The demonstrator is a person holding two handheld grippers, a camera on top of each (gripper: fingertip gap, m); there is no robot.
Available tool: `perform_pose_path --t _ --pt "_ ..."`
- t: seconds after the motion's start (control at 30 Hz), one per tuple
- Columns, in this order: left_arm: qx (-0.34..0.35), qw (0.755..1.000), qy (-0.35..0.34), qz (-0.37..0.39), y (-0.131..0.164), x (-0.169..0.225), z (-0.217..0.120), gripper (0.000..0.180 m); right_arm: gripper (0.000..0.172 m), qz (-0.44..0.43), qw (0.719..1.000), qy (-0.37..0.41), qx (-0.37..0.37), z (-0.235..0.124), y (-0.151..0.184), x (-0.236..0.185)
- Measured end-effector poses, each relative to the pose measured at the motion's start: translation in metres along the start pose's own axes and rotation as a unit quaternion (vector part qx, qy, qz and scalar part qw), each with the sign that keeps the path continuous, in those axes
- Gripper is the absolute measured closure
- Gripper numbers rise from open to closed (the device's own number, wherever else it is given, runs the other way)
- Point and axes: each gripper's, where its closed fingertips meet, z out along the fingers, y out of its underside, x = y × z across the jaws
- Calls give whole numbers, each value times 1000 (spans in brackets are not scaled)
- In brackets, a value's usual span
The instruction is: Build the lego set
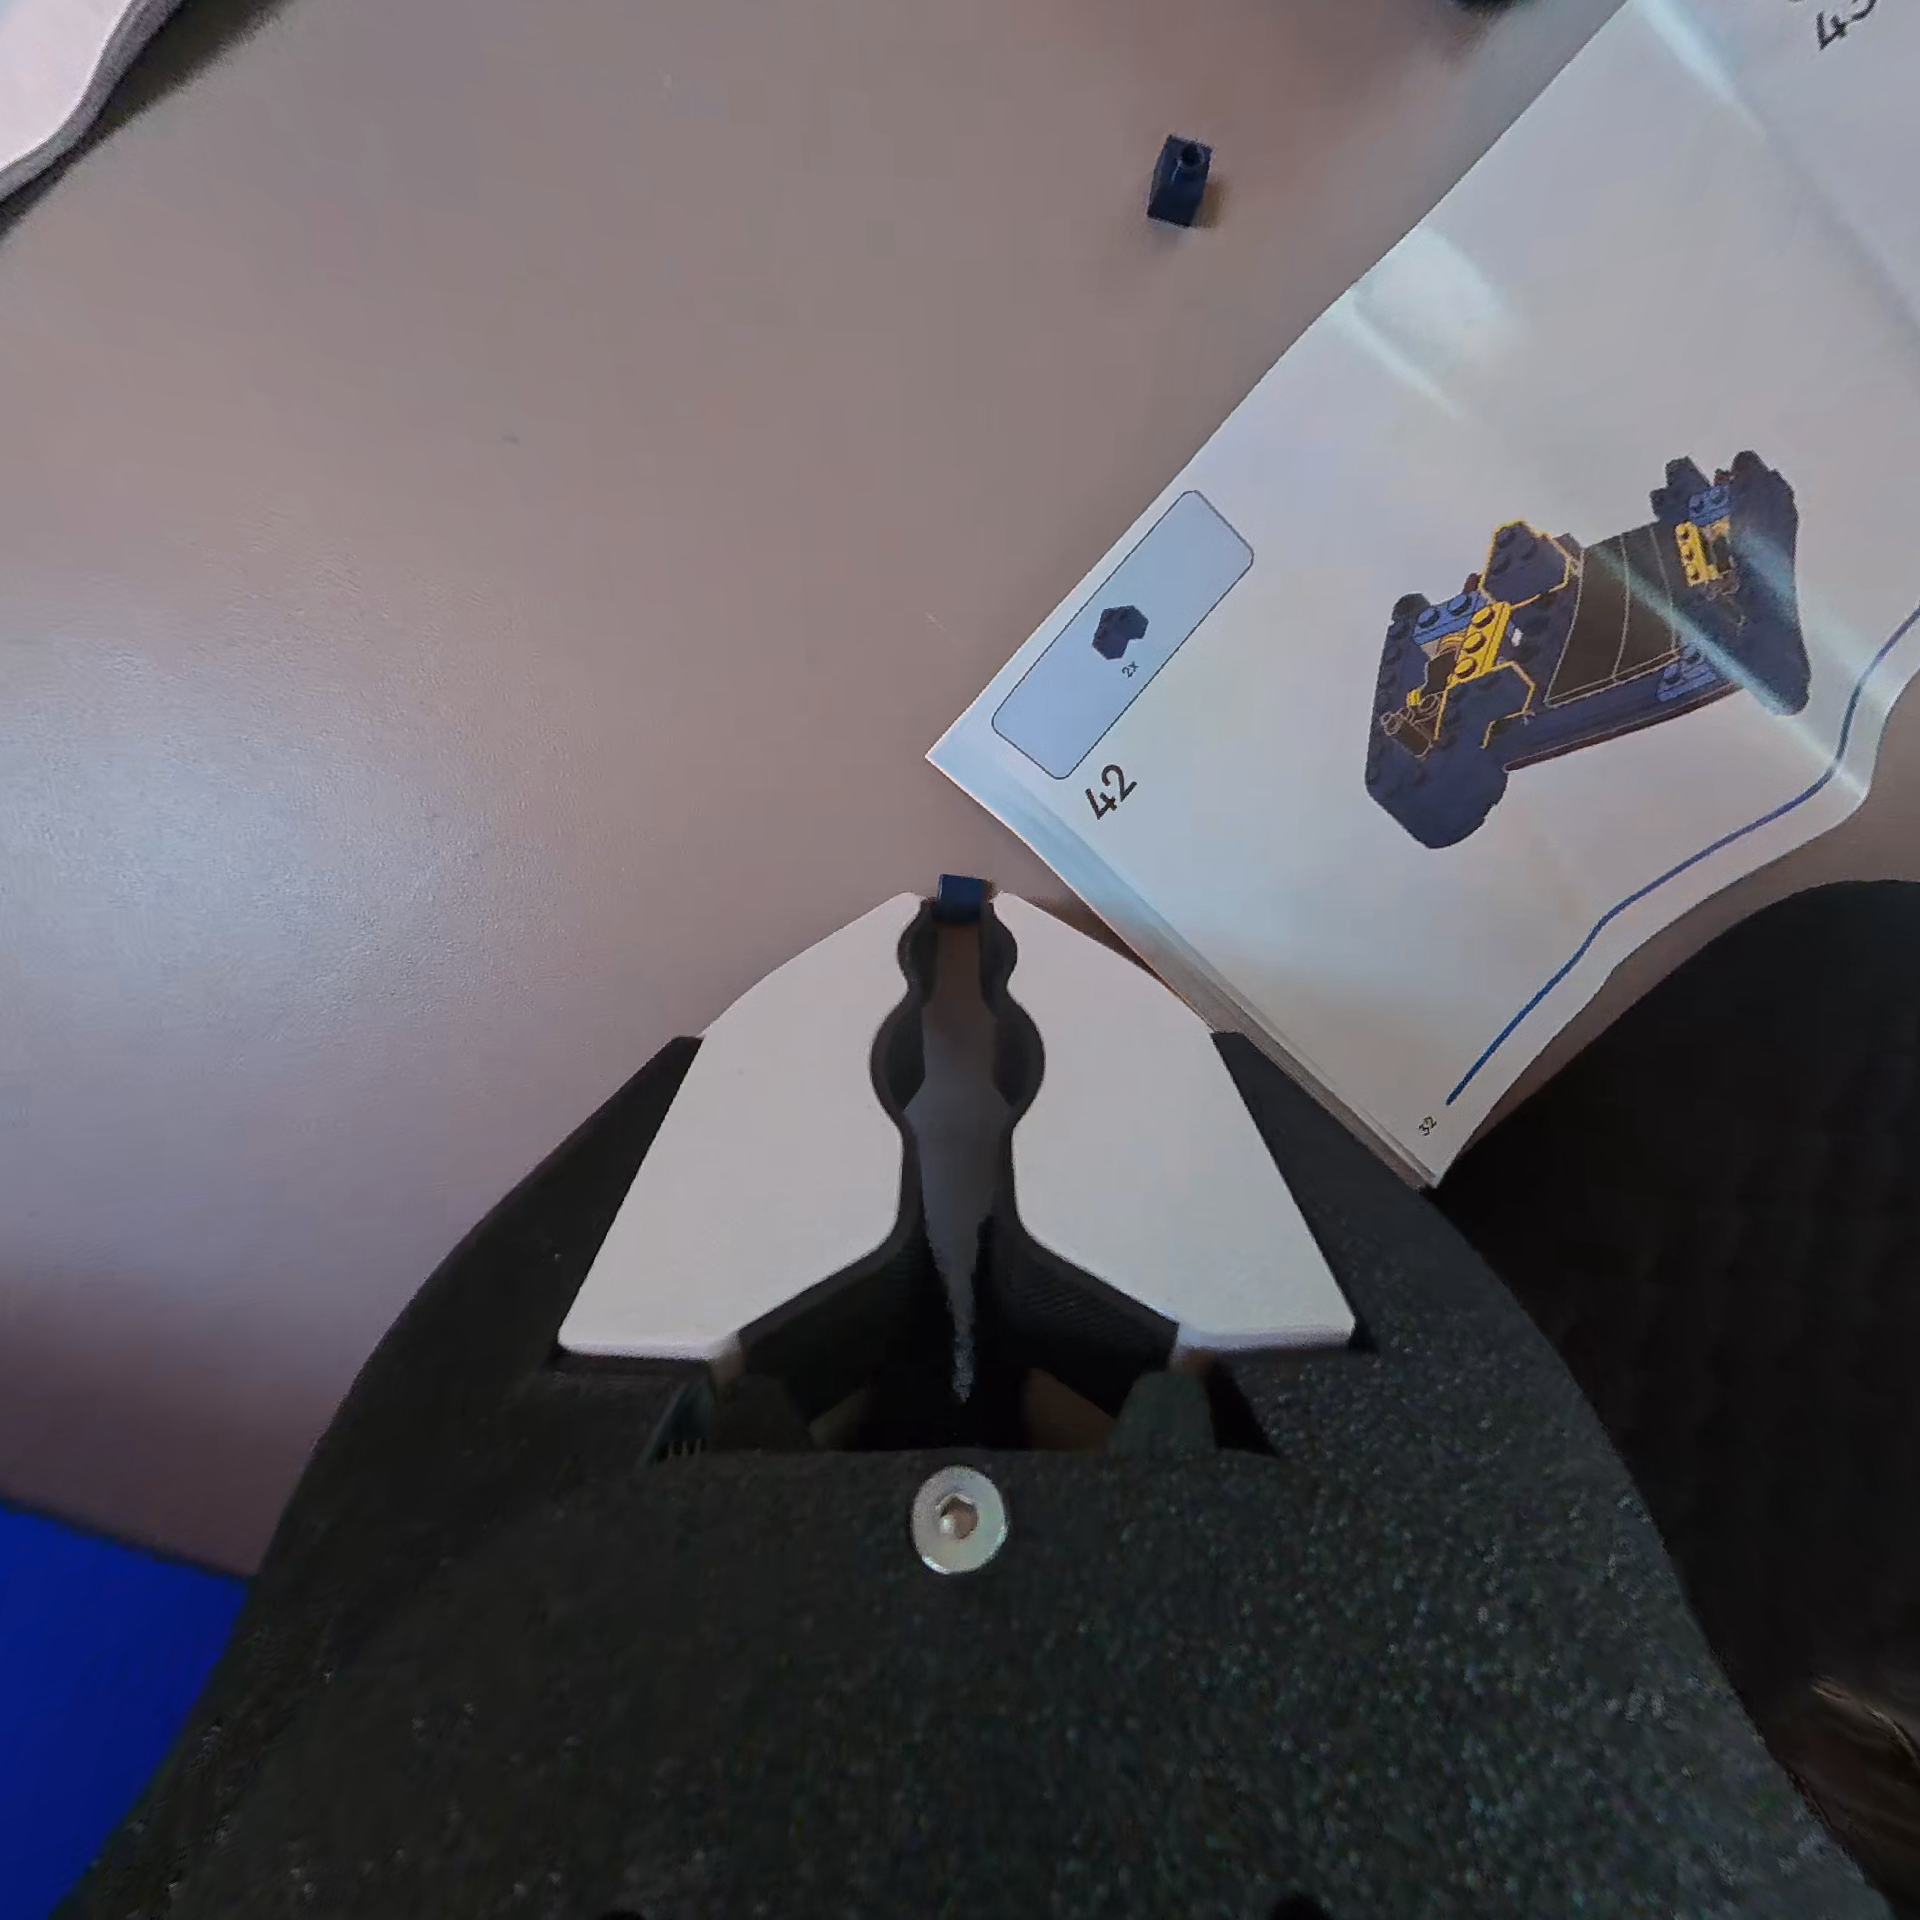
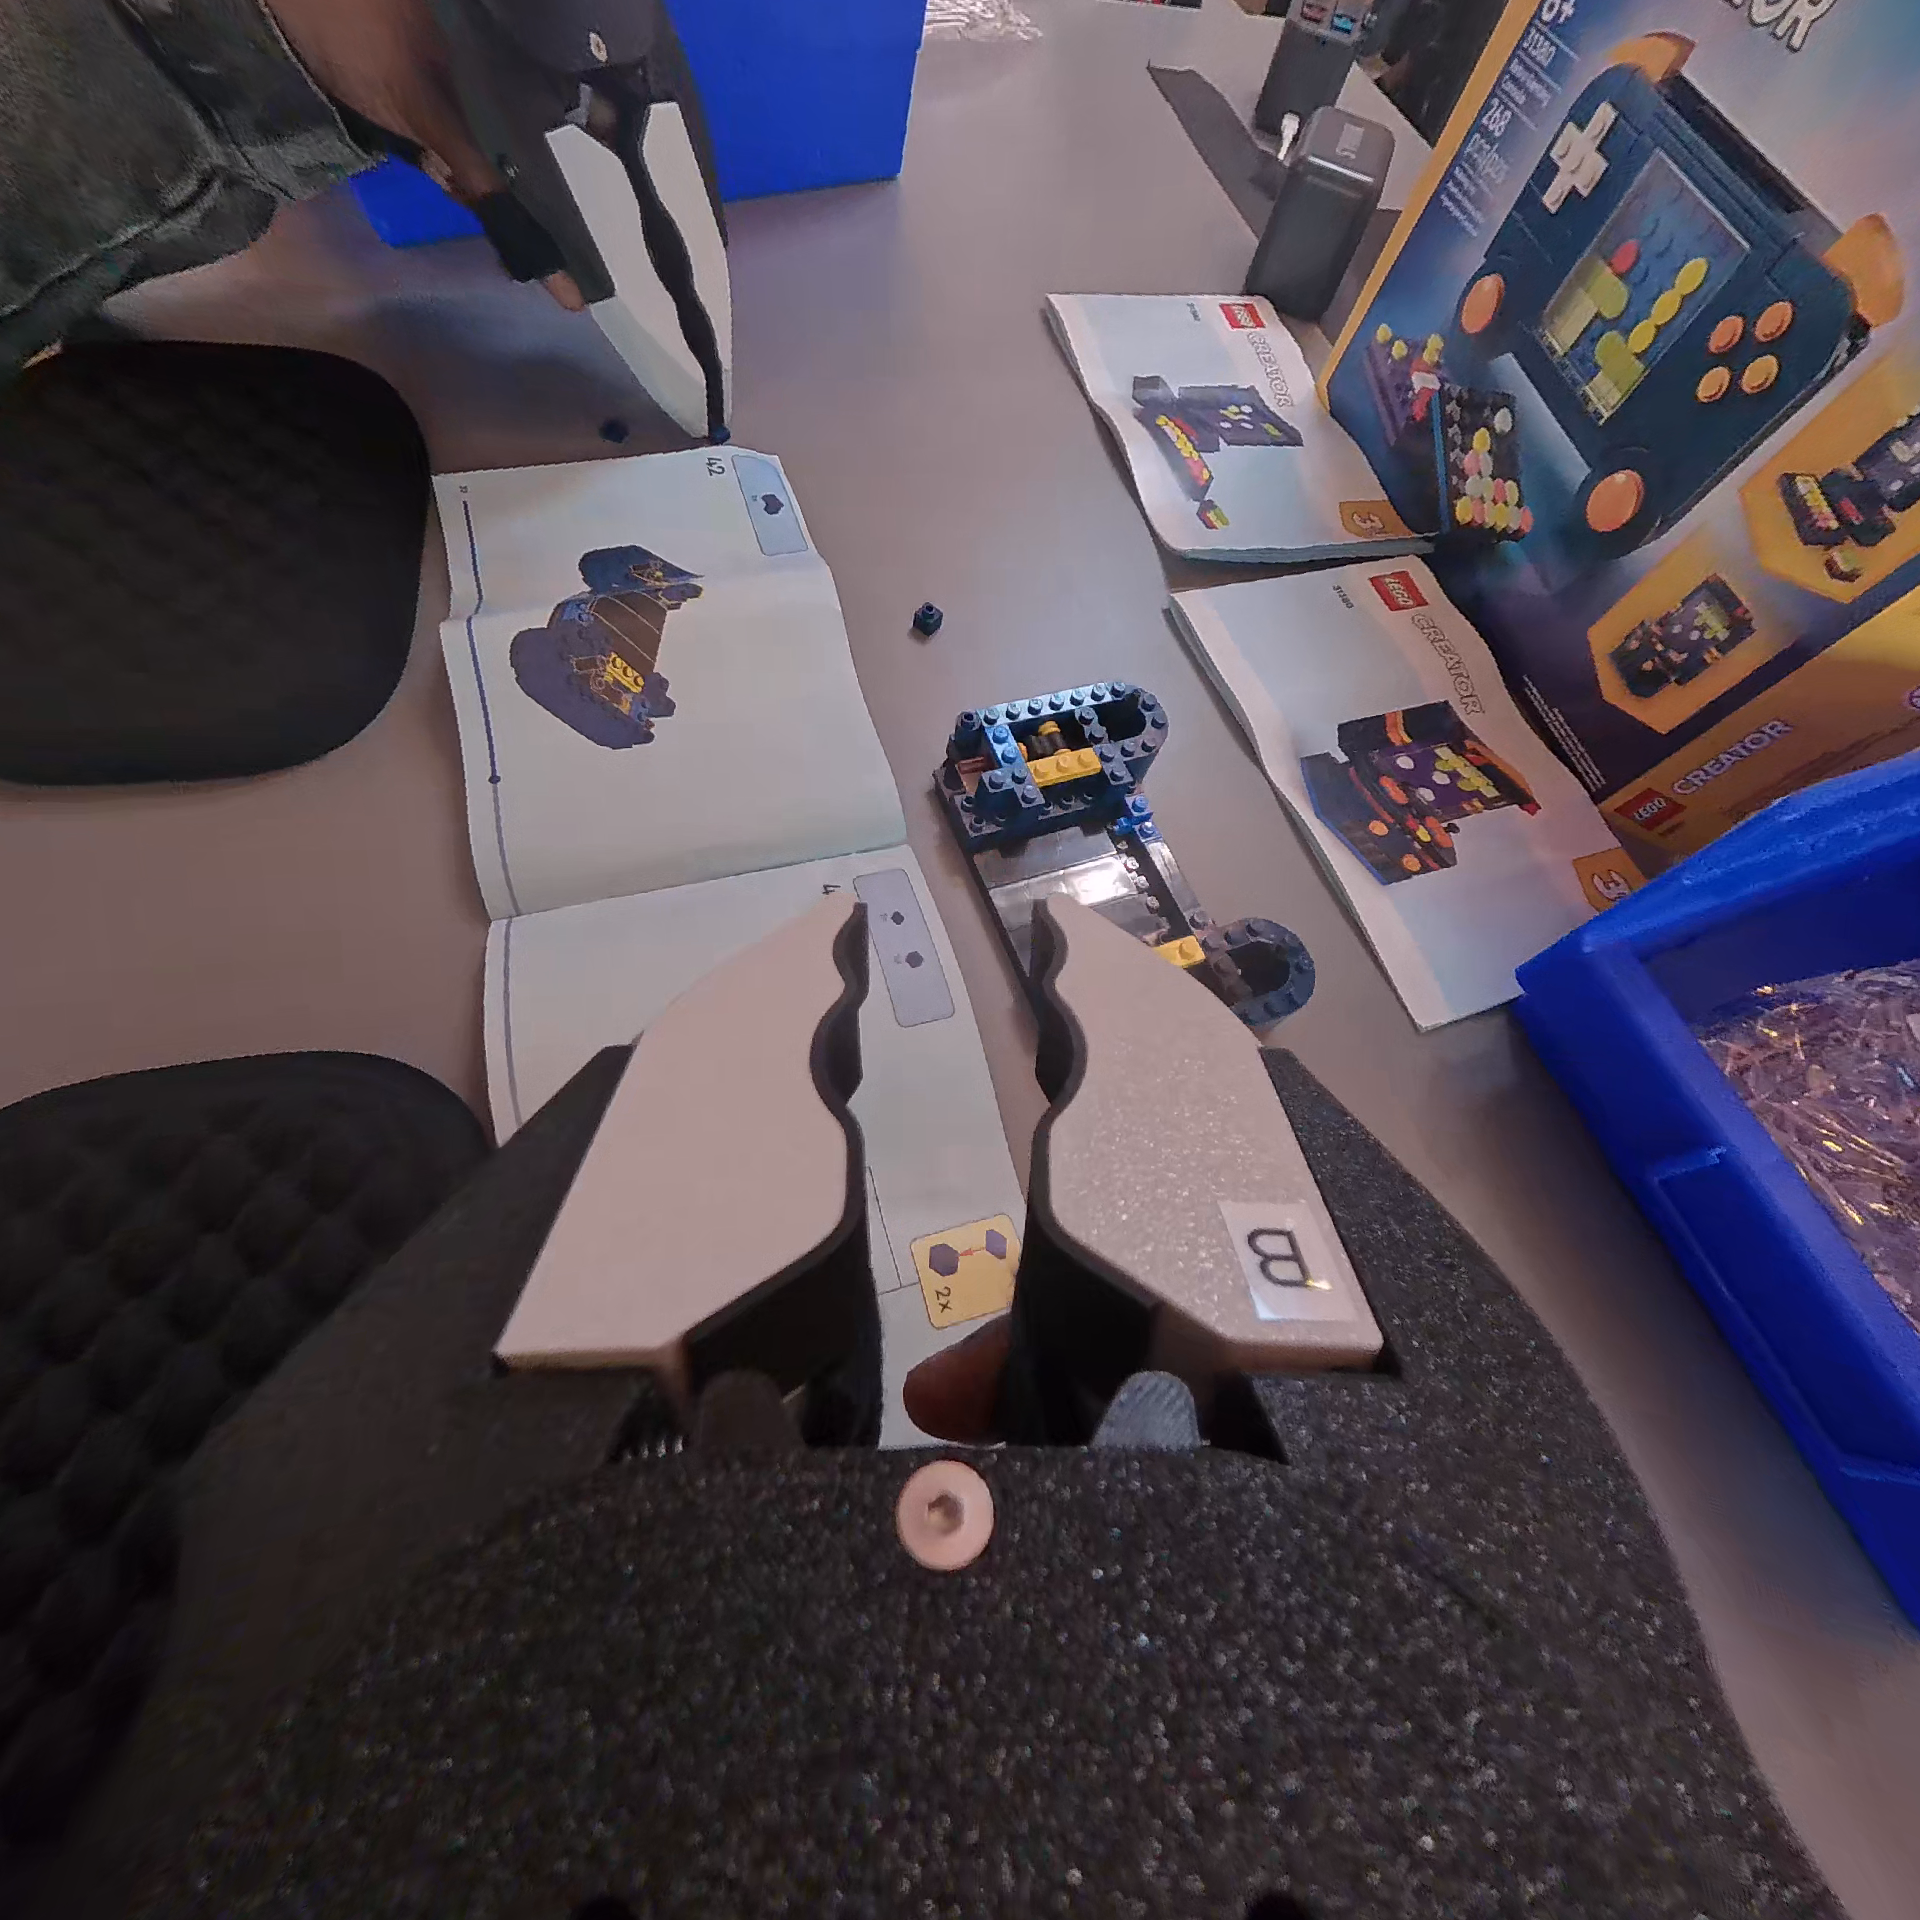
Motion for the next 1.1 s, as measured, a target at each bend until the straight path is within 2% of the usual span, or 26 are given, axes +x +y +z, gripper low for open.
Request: perform_pose_path --t 0.1,0.23,0.33,0.47,0.63,0.7,0.83,0.93,1.0,1.03,1.1 --pt "25 999 -17 9 -3 -5 -1 174 142 3 1000 -14 20 4 -8 -6" --pt "131 986 -45 96 -34 13 -21 174 146 40 995 -56 75 18 -30 -21" --pt "207 957 -52 198 -66 56 -40 173 155 108 982 -95 125 35 -51 -34" --pt "274 897 -97 333 -103 118 -50 173 158 220 950 -164 147 62 -65 -56" --pt "302 860 -146 384 -125 152 -50 174 156 285 914 -224 180 66 -77 -72" --pt "300 860 -144 387 -127 156 -47 173 156 285 911 -235 185 65 -79 -75" --pt "305 856 -147 392 -128 159 -45 174 169 275 913 -239 184 65 -80 -79" --pt "324 856 -138 379 -130 162 -48 173 170 275 908 -251 192 61 -82 -79" --pt "375 866 -80 320 -136 170 -58 170 169 280 892 -275 225 50 -91 -79" --pt "412 871 -28 266 -140 174 -66 169 169 286 879 -291 246 43 -96 -78" --pt "480 858 129 131 -146 186 -84 171 169 287 859 -314 284 32 -105 -78"
